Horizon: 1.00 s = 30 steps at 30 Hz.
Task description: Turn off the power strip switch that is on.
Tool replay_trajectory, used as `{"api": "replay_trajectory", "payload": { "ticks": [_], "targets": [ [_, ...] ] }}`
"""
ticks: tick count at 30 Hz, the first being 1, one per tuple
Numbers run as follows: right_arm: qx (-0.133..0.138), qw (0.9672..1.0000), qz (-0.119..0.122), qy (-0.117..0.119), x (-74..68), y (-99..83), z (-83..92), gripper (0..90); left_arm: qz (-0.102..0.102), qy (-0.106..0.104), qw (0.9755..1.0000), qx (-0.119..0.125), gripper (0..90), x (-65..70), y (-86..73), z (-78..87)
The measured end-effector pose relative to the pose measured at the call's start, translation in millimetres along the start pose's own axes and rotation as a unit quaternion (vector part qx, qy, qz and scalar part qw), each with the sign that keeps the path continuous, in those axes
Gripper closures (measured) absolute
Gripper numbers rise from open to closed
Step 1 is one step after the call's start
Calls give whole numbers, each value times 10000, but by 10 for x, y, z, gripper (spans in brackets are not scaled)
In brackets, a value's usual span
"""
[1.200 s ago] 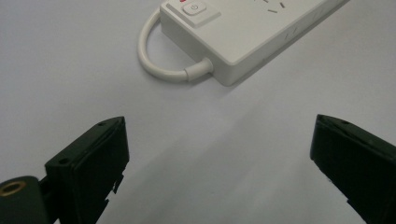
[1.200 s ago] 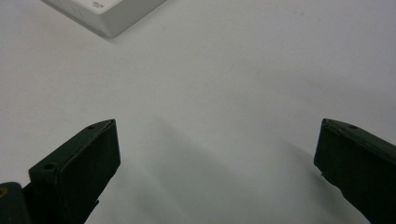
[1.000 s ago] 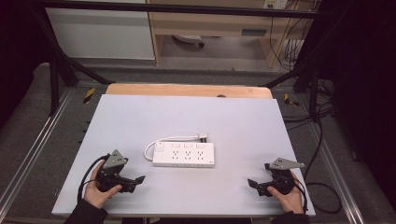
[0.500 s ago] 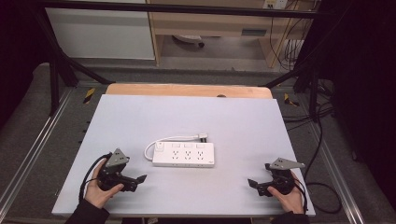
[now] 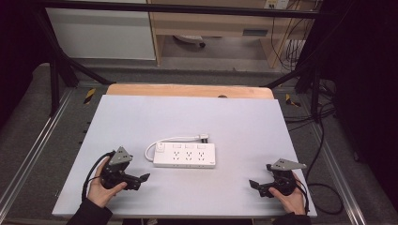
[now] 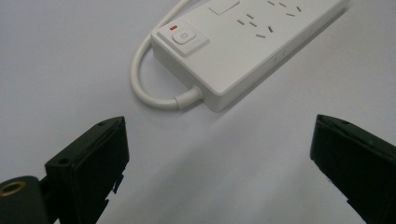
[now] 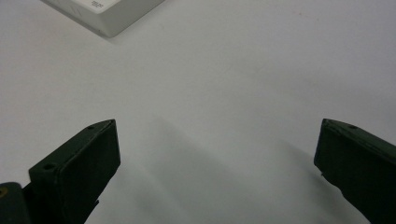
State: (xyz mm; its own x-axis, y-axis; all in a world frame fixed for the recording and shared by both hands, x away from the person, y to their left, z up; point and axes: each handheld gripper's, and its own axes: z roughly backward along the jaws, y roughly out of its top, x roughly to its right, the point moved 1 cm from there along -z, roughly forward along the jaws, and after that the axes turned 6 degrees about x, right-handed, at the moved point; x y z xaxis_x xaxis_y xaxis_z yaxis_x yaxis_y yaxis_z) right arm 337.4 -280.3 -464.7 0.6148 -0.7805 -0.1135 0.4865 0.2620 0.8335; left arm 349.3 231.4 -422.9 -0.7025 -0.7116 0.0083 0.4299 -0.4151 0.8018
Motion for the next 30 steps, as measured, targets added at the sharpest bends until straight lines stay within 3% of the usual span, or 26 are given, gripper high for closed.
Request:
{"api": "replay_trajectory", "payload": {
  "ticks": [30],
  "targets": [
    [-14, 10000, 1, 11, -3, 1, 2, 9, -47, -15, 10000, 7, 43, 41, 212, -134]
  ]
}}
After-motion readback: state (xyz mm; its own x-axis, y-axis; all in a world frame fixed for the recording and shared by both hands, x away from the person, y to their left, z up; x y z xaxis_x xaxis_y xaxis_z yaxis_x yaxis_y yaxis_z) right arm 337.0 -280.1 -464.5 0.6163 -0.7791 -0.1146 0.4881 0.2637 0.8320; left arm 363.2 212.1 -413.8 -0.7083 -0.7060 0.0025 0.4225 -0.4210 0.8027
